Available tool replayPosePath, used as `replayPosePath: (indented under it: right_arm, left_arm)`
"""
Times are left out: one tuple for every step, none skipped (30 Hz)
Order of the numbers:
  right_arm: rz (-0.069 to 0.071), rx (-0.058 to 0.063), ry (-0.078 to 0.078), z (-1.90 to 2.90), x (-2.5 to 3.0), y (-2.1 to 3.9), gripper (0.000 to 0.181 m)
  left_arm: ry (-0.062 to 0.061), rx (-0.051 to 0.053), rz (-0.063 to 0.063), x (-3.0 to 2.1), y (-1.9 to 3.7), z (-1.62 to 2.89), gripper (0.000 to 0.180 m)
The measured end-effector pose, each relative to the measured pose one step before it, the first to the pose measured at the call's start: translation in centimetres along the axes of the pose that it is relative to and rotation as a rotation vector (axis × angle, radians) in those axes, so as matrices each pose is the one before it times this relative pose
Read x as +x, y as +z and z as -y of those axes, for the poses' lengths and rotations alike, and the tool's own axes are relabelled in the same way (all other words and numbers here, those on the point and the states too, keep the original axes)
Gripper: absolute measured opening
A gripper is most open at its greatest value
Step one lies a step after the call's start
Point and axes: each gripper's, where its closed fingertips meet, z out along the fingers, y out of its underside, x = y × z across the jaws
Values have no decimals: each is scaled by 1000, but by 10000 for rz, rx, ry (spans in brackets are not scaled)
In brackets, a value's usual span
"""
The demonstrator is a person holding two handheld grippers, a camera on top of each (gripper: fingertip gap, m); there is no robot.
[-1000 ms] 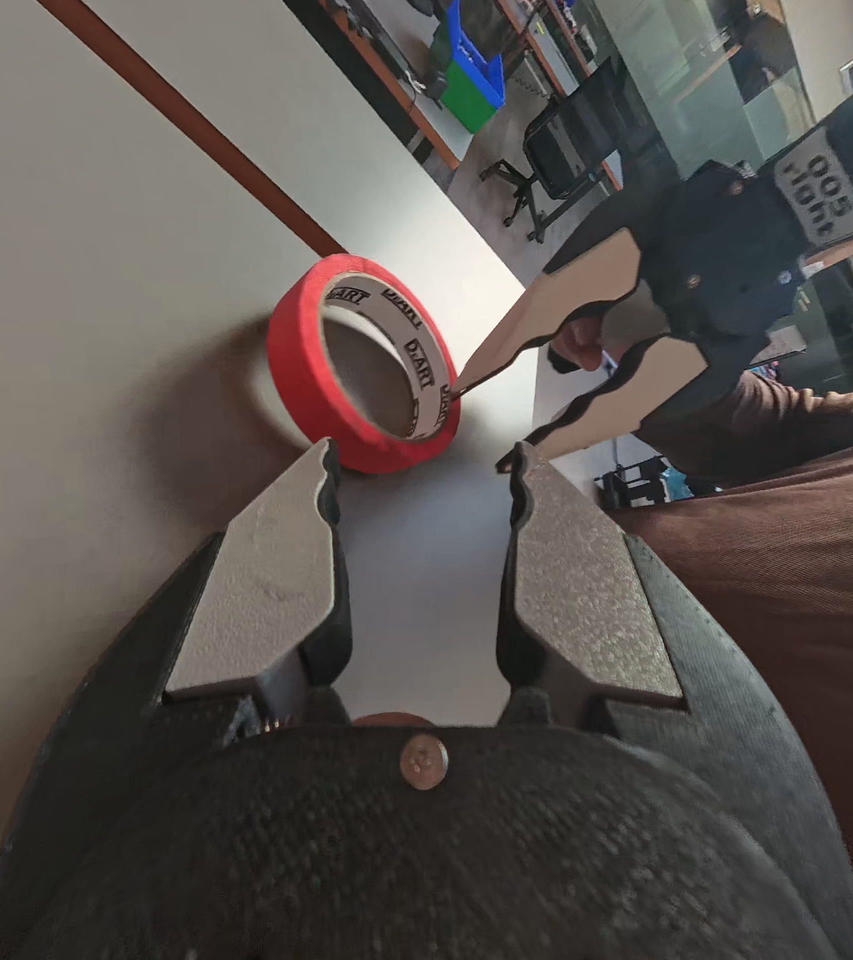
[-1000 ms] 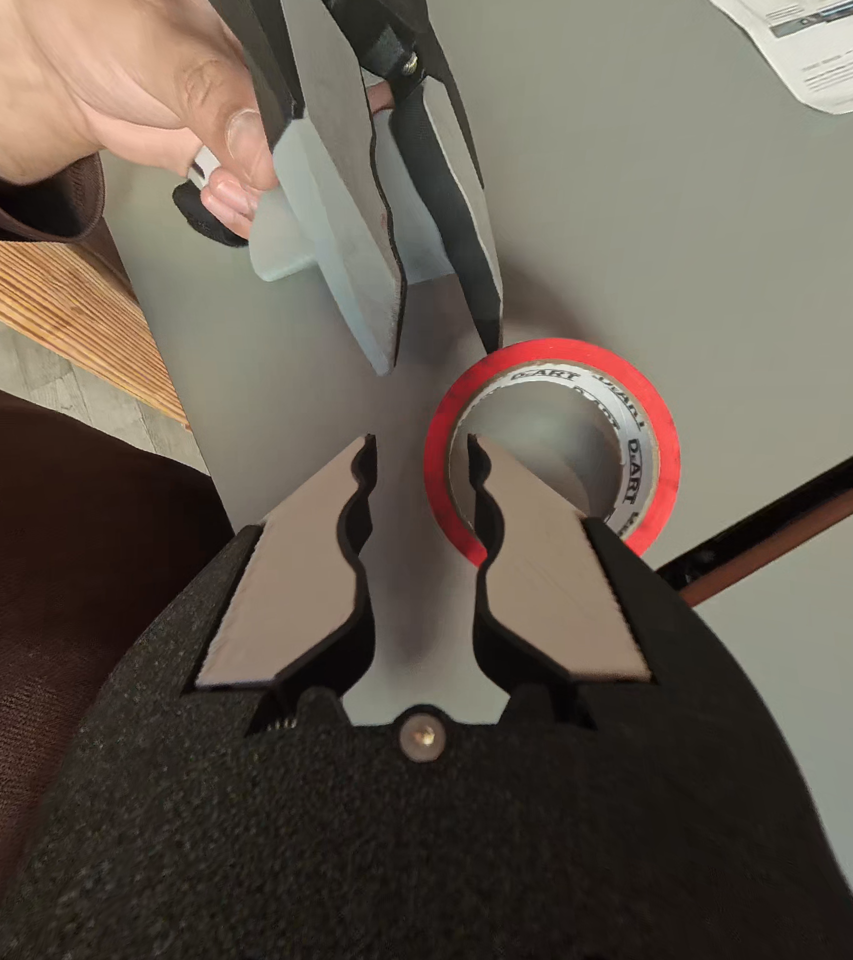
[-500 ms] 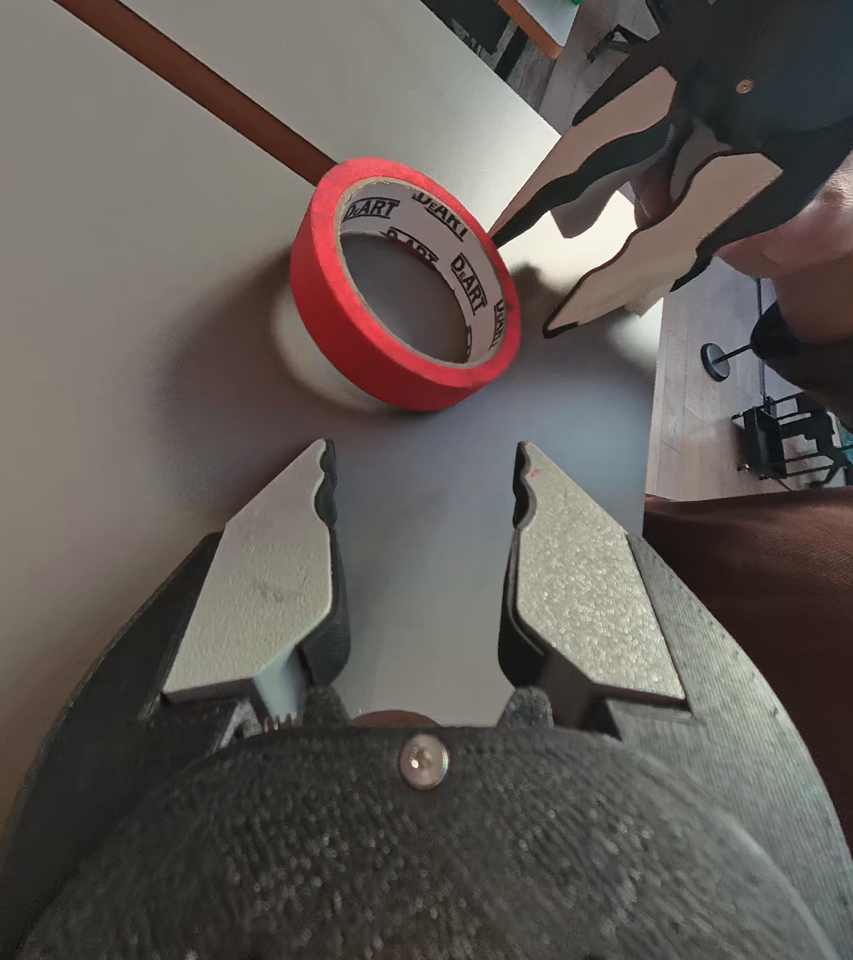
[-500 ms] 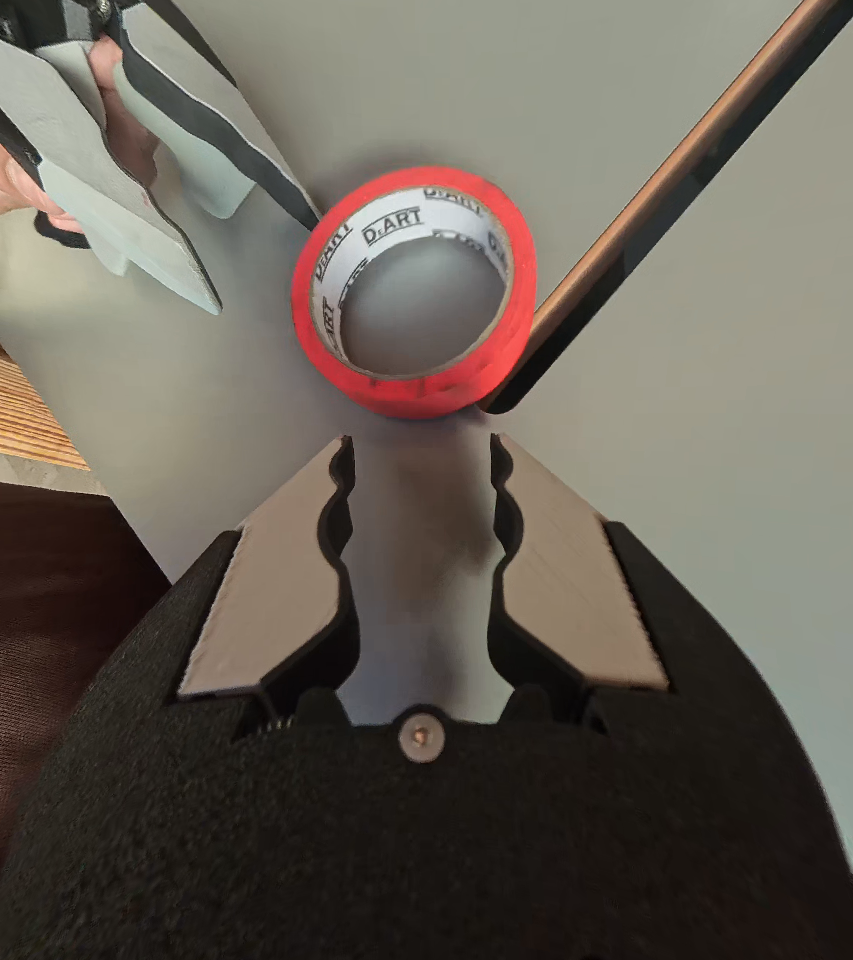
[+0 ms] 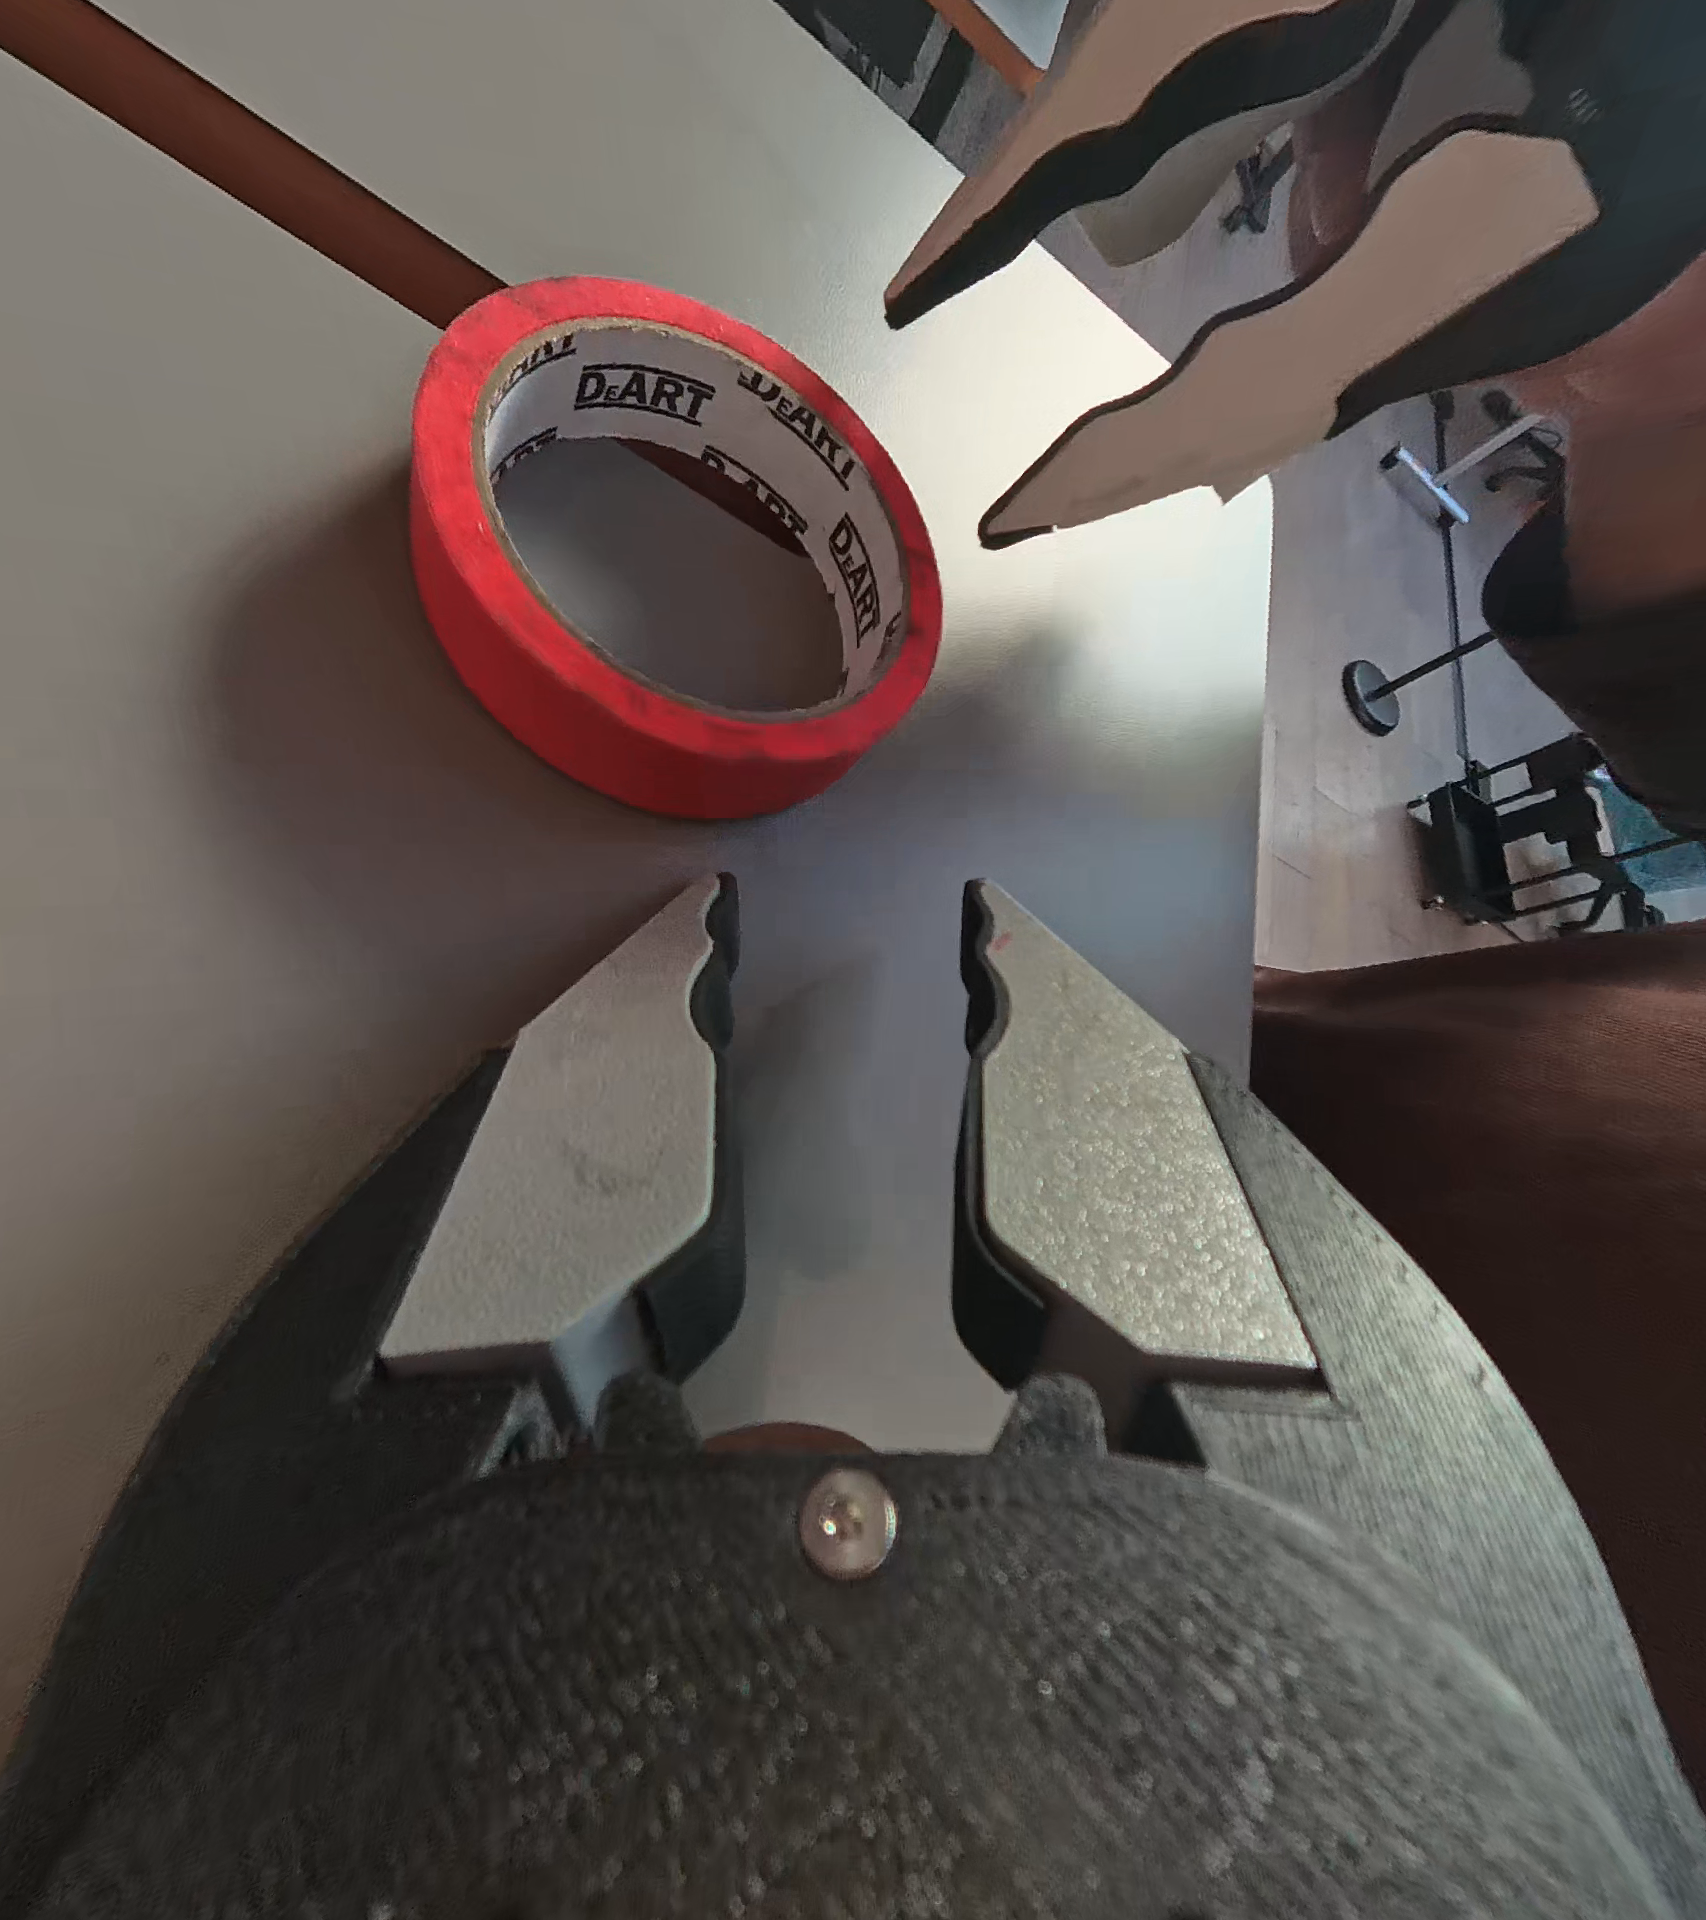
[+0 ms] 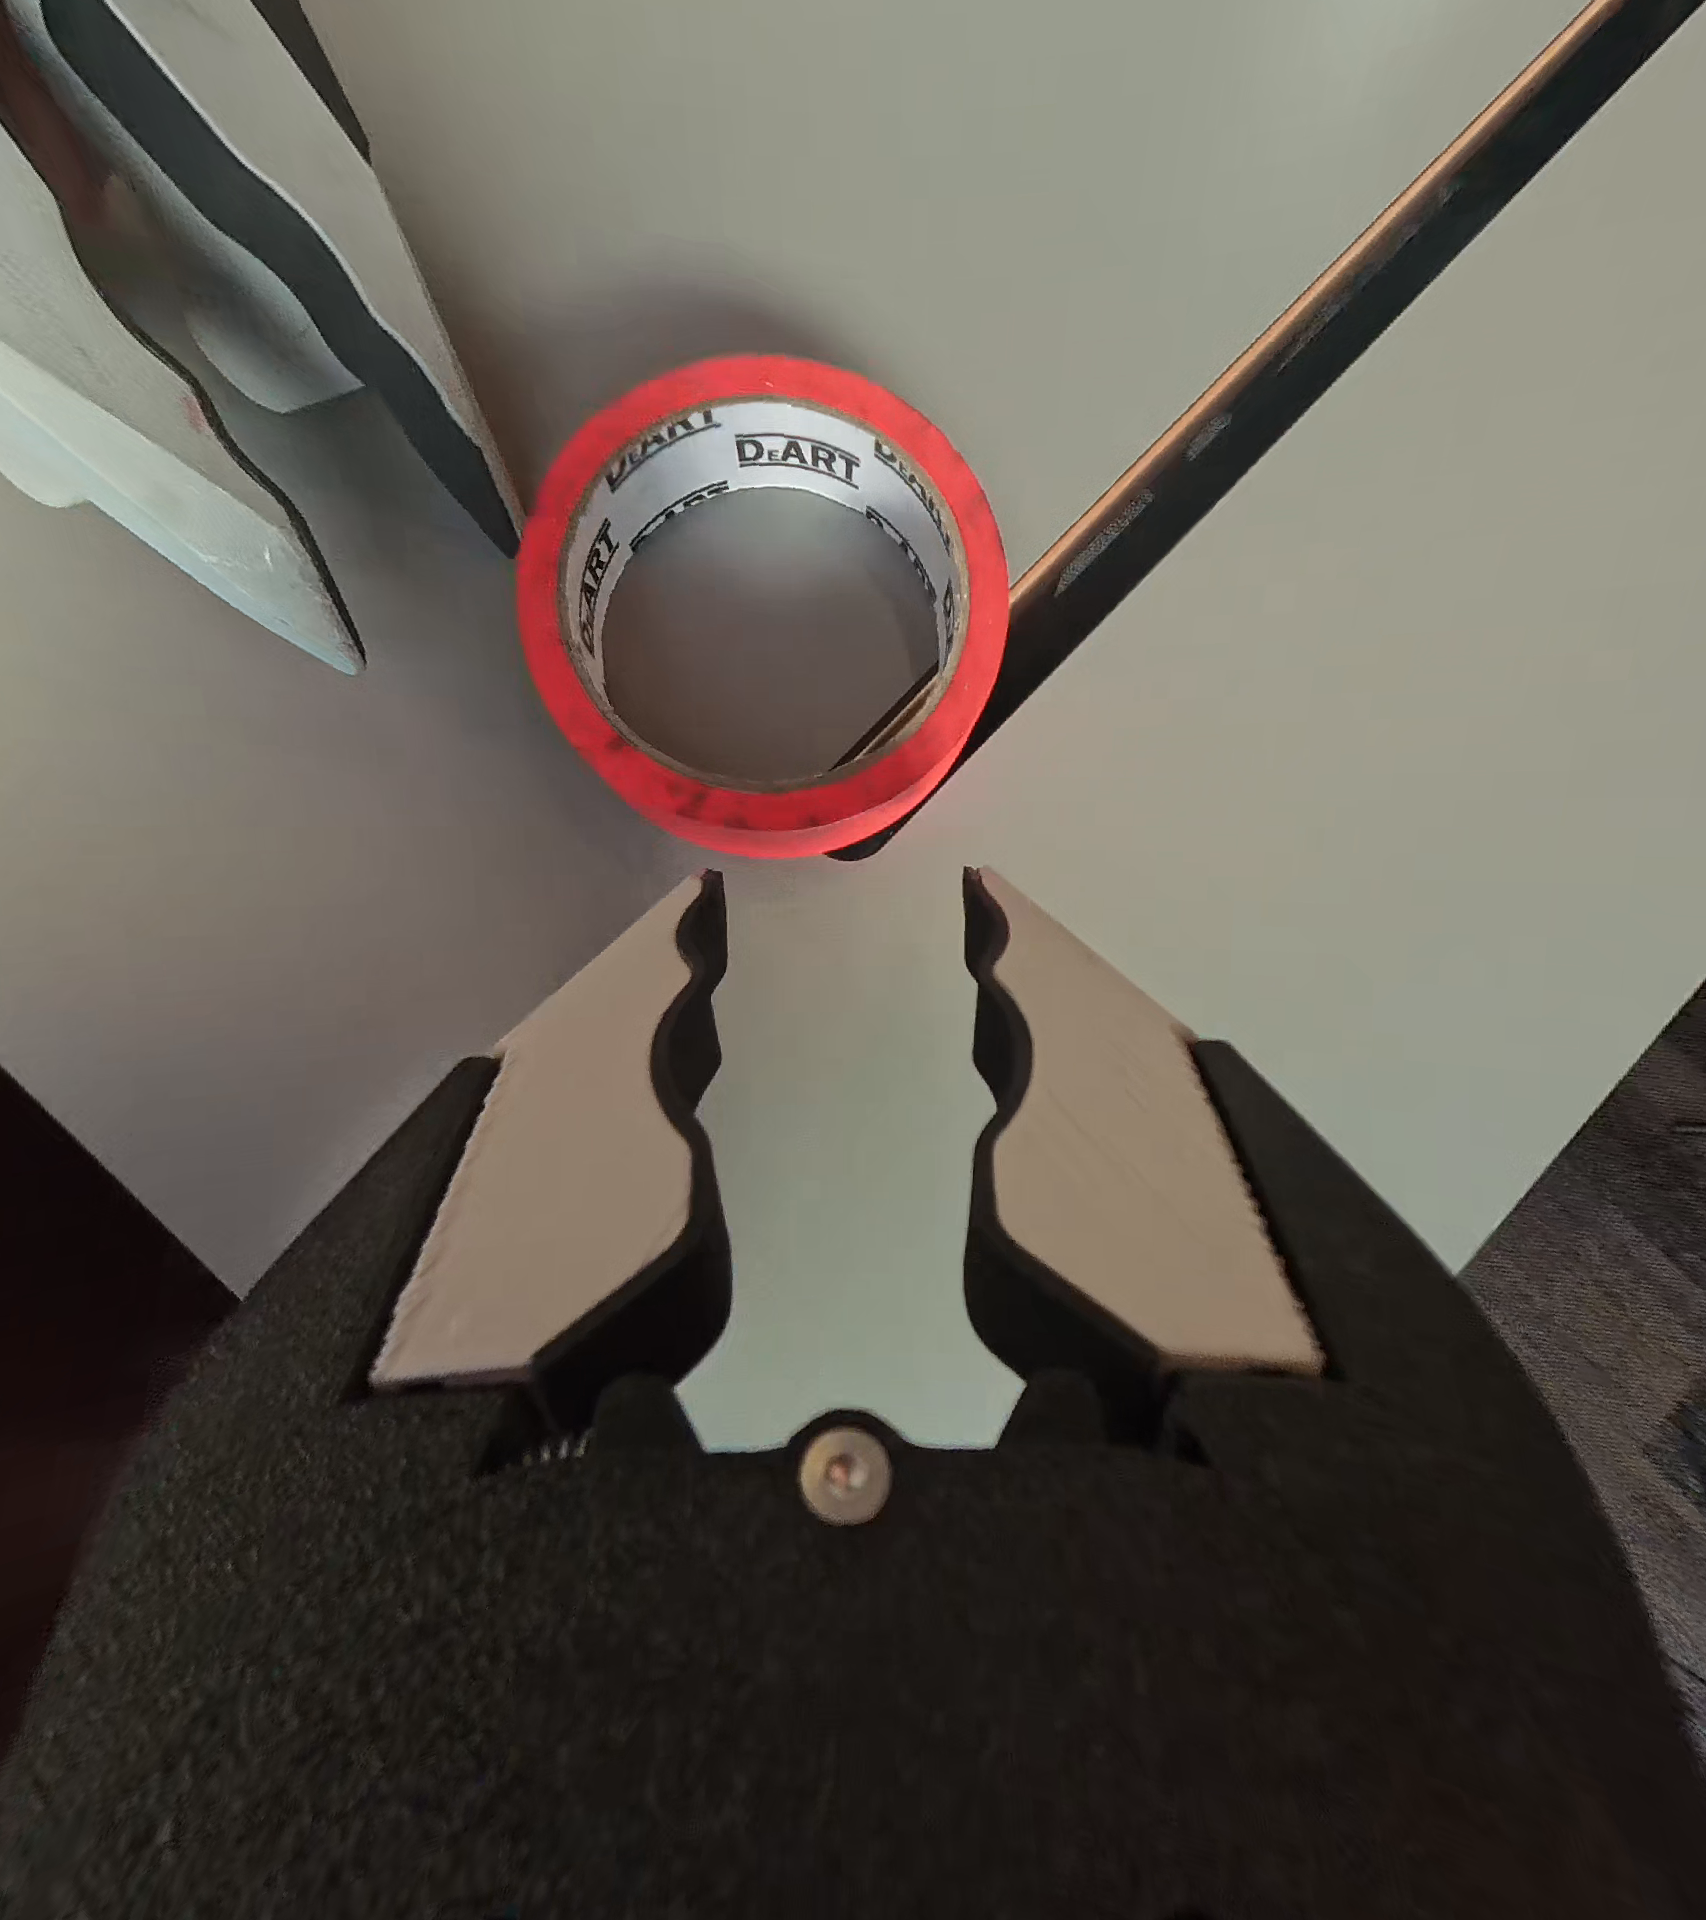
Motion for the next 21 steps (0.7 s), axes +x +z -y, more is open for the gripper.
replayPosePath:
  right_arm:
    - [67,82,-132,519,-426,-291,43]
    - [181,121,-148,606,-643,-194,43]
    - [187,109,-193,607,-704,-72,43]
    - [203,66,-229,485,-705,98,43]
    - [193,-29,-195,365,-616,441,45]
    - [144,-185,-163,86,-421,672,47]
    - [86,-285,-228,-112,-275,839,50]
    - [67,-249,-331,-113,-188,942,47]
    - [166,-213,-320,-136,-286,854,30]
    - [232,-97,-170,93,-345,539,14]
    - [138,146,1,526,-166,95,11]
    - [158,251,49,681,-165,-112,9]
    - [79,499,97,1028,-21,-330,9]
    - [167,686,124,1205,-179,-642,9]
    - [367,829,85,1328,-454,-707,9]
    - [478,1036,34,1537,-714,-783,8]
    - [574,1124,136,1579,-861,-675,8]
    - [691,982,336,1249,-967,-460,8]
    - [802,826,381,863,-1065,-257,8]
    - [742,745,340,599,-1046,-120,8]
    - [516,613,234,307,-840,13,8]
  left_arm:
    - [-117,90,-48,273,-89,-225,42]
    - [-56,88,-44,329,-87,-301,42]
    - [-3,50,7,227,-68,-246,41]
    - [48,18,78,195,-149,-218,42]
    - [86,-16,53,218,-103,-230,44]
    - [83,-28,27,158,-41,-114,44]
    - [49,-1,55,57,-72,-71,44]
    - [16,20,47,-13,-92,-30,44]
    - [-6,55,62,-109,-72,33,47]
    - [-2,74,91,-111,-207,27,51]
    - [10,82,87,-98,-243,124,53]
    - [3,120,35,4,-322,7,53]
    - [-36,207,-70,176,-283,292,53]
    - [-81,300,-142,314,-506,398,53]
    - [-107,359,-180,292,-468,583,52]
    - [-129,348,-229,359,-499,692,52]
    - [-132,306,-267,468,-498,717,52]
    - [-46,296,-291,560,-315,780,54]
    - [92,296,-301,858,-327,827,52]
    - [107,254,-310,925,-183,785,53]
    - [73,222,-325,920,-79,751,53]
